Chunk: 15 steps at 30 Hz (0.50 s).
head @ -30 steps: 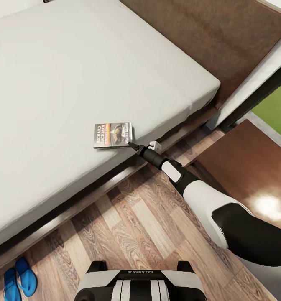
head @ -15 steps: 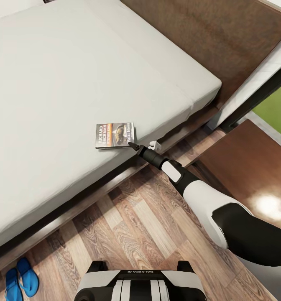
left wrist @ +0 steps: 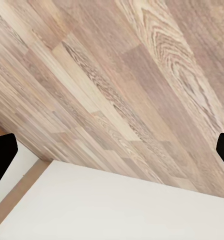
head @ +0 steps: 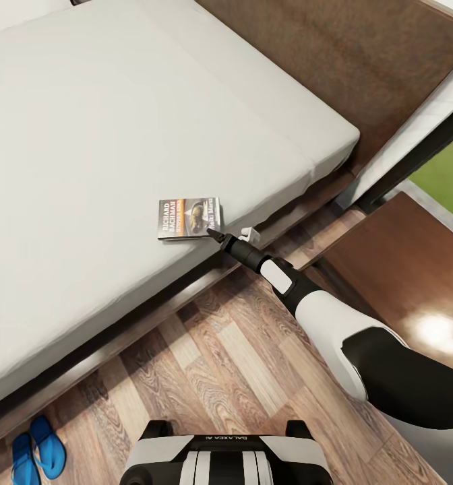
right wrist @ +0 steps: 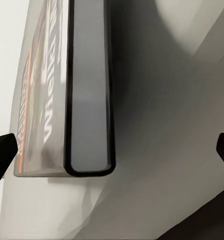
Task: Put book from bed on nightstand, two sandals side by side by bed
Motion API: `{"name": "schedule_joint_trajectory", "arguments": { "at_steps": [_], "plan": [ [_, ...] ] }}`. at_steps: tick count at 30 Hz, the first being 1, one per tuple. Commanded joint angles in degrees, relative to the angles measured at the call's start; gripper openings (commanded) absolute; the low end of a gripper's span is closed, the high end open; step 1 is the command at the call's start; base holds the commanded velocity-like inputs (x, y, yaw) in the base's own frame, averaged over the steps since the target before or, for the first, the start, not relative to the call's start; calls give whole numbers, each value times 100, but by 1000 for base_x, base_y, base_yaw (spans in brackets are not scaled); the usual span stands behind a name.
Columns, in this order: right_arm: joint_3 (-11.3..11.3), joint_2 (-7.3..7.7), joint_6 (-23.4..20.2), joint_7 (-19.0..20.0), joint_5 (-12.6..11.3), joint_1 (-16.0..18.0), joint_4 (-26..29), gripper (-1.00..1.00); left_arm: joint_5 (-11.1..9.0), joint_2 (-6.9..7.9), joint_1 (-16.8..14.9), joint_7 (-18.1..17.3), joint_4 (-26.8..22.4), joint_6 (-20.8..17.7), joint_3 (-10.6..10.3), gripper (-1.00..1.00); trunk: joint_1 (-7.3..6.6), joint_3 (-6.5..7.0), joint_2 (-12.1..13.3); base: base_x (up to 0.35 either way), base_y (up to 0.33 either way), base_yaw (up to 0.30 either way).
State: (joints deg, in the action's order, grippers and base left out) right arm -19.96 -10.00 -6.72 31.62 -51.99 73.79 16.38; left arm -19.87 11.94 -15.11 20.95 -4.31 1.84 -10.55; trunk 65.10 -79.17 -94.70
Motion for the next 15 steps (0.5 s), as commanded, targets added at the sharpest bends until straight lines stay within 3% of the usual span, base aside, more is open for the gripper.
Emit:
{"name": "schedule_joint_trajectory", "arguments": {
  "at_steps": [1,15],
  "plan": [
    [-8,0,-32,14,-48,3,-3,100,-61,1,-1,14,0,18,-49,100,0,-2,-1,0,27,0],
    [-8,0,-32,13,-48,3,-3,100,-61,1,-1,14,0,18,-51,100,0,-2,-1,0,7,0]
  ]
}}
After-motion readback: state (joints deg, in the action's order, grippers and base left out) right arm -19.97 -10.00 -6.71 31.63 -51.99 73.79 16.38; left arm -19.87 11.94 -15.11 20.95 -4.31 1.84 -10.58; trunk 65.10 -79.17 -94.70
